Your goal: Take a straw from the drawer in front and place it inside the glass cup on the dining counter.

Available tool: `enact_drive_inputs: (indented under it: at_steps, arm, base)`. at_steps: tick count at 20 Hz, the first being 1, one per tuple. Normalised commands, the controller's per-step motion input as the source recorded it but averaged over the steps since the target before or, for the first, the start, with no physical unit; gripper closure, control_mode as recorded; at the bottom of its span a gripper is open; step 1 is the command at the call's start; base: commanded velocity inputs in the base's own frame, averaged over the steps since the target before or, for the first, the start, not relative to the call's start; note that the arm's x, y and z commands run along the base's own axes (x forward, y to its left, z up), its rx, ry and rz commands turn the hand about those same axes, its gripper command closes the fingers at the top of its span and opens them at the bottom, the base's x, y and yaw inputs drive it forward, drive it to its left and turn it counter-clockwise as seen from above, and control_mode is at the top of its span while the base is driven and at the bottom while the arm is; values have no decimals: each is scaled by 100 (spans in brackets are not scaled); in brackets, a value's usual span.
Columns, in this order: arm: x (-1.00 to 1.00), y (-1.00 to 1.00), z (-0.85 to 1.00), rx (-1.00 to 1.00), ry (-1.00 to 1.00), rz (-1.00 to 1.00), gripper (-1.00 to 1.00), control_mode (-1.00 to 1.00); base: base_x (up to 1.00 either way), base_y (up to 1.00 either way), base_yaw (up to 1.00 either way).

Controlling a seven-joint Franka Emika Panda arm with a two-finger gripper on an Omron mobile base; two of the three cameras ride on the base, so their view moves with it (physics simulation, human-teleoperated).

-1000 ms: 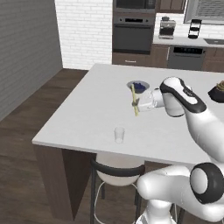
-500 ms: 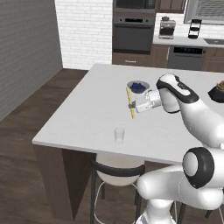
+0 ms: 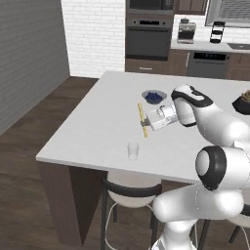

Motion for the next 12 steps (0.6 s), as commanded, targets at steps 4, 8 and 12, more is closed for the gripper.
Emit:
enact_drive_inputs:
  at_steps: [4, 8, 12]
  arm:
    - [19, 20, -25, 0, 1, 6, 100, -100]
    - [0, 0, -41, 2, 0, 6, 100, -100]
    - [0, 0, -29, 7, -2, 5, 100, -100]
  base:
    - [0, 0, 0]
    - [0, 0, 0]
    - [0, 0, 0]
